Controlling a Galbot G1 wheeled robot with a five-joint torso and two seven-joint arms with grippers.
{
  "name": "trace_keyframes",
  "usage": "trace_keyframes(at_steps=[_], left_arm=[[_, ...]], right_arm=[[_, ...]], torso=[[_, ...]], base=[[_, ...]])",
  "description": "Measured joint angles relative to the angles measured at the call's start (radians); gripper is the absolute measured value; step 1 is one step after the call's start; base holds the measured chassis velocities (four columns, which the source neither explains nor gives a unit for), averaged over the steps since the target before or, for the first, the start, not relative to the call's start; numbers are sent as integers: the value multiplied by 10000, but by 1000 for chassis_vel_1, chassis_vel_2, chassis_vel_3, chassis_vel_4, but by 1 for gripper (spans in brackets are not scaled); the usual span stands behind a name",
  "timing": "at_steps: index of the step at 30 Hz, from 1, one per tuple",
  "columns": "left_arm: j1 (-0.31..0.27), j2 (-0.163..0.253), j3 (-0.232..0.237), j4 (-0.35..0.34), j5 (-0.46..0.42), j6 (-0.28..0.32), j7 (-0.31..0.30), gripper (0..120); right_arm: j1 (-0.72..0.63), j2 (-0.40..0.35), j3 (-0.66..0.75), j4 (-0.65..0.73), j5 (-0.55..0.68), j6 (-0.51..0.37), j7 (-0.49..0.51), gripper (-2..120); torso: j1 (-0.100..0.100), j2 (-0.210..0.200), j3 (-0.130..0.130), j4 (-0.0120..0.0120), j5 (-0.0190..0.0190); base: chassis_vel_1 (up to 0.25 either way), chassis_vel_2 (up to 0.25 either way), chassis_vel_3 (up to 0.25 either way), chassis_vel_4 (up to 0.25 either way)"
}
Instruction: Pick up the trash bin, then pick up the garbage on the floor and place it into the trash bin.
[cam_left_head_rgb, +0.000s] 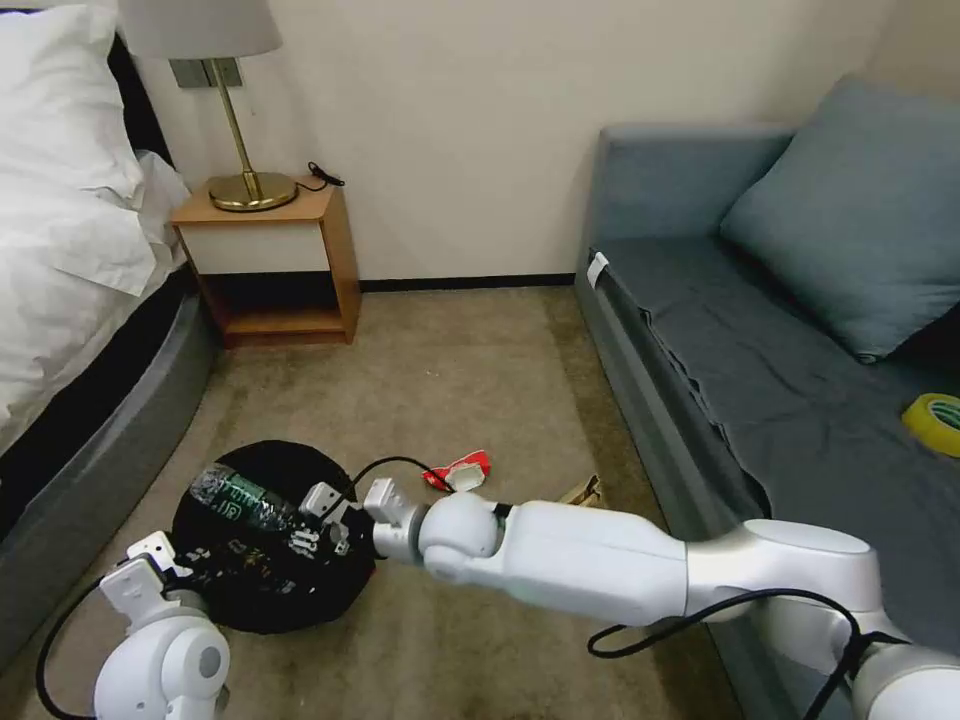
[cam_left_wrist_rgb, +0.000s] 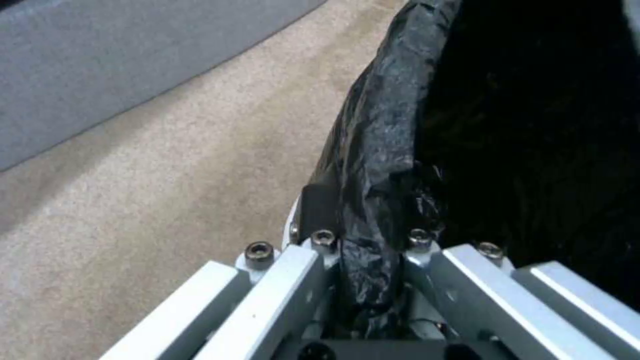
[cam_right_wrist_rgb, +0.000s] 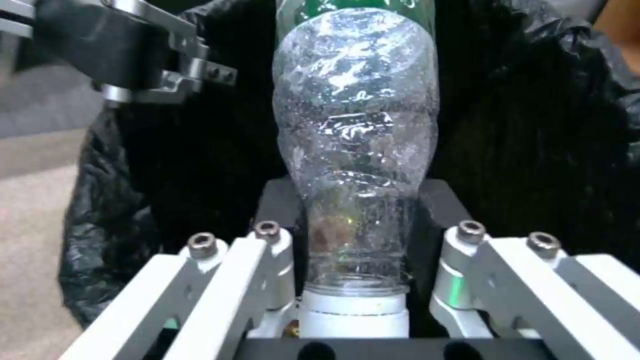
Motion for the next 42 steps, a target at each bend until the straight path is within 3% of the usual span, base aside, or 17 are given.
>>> trace_keyframes(at_steps=[9, 13, 20, 26, 34, 35, 38, 42], left_arm=[[-6, 1, -16, -44, 9, 11, 2, 3], [-15, 5, -24, -52, -1, 16, 4, 3], [-11, -3, -26, -52, -8, 16, 4, 3], [29, 51, -101, -100, -55, 11, 6, 3], [107, 132, -216, -102, -137, -44, 57, 3], [107, 132, -216, -102, -137, -44, 57, 3], [82, 128, -266, -11, -110, -119, 100, 3], [53, 130, -341, 52, -65, -187, 205, 3]], right_arm=[[-7, -49, -10, 40, -101, -14, 175, 60], [-7, -154, 79, 122, -149, -18, 213, 80], [-153, -345, 504, 433, -253, 3, 366, 99], [-730, -1113, 2561, 1815, -374, 56, 747, 100], [-3225, -3523, 6925, 4378, -1663, 240, 1984, 100], [-3225, -3523, 6925, 4378, -1663, 240, 1984, 100], [-5054, -4268, 8882, 5472, -2708, 456, 2515, 100], [-7196, -4405, 10619, 6526, -3424, 534, 3081, 100]], torso=[[0, 0, 0, -1, 0], [0, 0, 0, -1, 1], [0, 0, 1, 0, 1], [0, 0, 0, 1, 3], [0, 0, 0, -6, 8], [0, 0, 0, -6, 8], [0, 1, 0, -2, 3], [0, 2, -1, -6, 7]], base=[[0, 0, 0, 0], [0, 0, 0, 0], [0, 0, 0, 0], [0, 0, 0, 0], [0, 0, 0, 0], [0, 0, 0, 0], [0, 0, 0, 0], [0, 0, 0, 0]])
